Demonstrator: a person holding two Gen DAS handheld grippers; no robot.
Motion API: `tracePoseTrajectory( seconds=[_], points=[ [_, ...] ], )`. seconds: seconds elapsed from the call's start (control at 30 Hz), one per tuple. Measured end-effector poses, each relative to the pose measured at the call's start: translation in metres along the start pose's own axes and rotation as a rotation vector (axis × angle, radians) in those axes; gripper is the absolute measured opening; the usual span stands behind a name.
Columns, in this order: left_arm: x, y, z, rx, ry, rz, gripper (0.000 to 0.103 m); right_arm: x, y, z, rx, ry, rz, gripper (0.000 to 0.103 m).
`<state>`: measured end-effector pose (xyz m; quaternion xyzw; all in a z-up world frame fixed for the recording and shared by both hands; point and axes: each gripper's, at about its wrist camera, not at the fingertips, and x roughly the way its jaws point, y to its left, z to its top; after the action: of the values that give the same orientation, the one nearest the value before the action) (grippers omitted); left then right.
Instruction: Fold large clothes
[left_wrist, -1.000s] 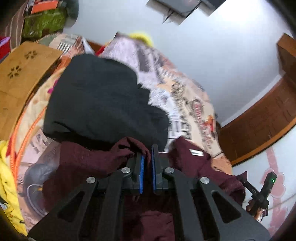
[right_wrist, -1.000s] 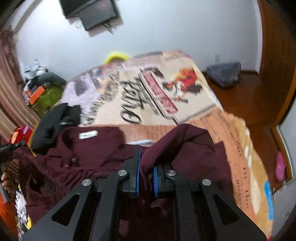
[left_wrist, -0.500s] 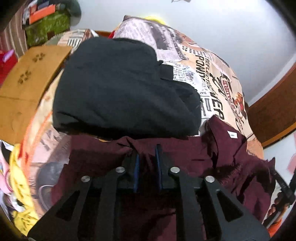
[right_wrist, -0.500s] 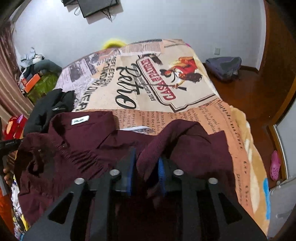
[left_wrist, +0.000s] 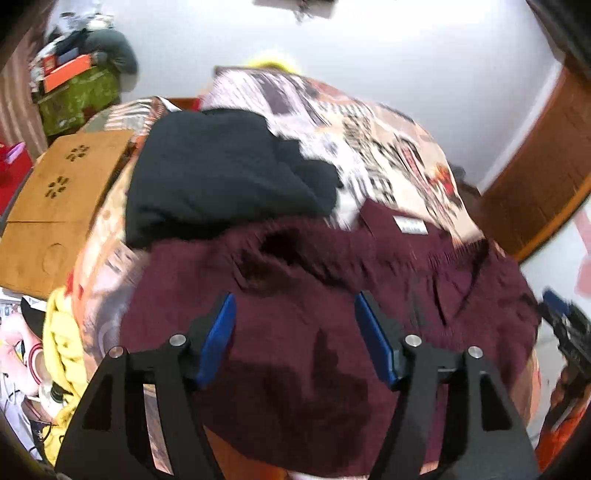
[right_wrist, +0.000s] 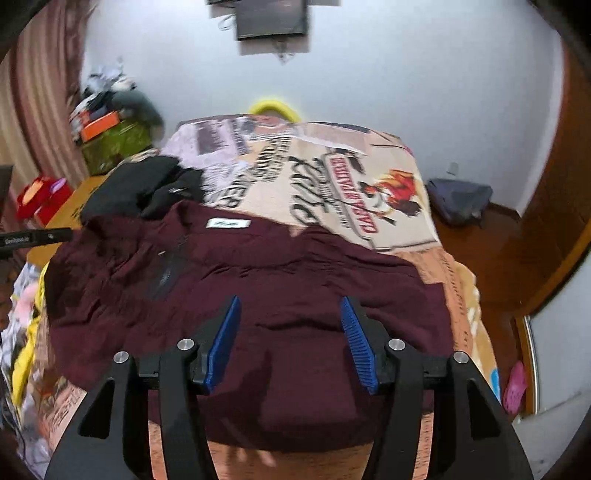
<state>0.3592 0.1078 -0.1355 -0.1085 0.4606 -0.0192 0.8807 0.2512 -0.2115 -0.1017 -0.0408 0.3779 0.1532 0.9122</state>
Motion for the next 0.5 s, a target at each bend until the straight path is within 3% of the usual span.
tracePoseTrajectory(
  seconds=[0.23, 0.37, 0.5],
  points=[
    [0.030, -0.040, -0.048, 0.158, 0.126, -0.023, 0.066, 0.037, 0.037, -0.020, -0.034, 0.123, 0.079, 0.053],
    [0.036, -0.041, -0.065, 0.157, 0.081, 0.010, 0.069, 0.052, 0.044, -0.038, -0.062, 0.190, 0.058, 0.053],
    [0.034, -0.039, -0.073, 0.142, 0.047, 0.016, 0.071, 0.049, 0.049, -0.048, -0.116, 0.186, 0.027, 0.053]
  ],
)
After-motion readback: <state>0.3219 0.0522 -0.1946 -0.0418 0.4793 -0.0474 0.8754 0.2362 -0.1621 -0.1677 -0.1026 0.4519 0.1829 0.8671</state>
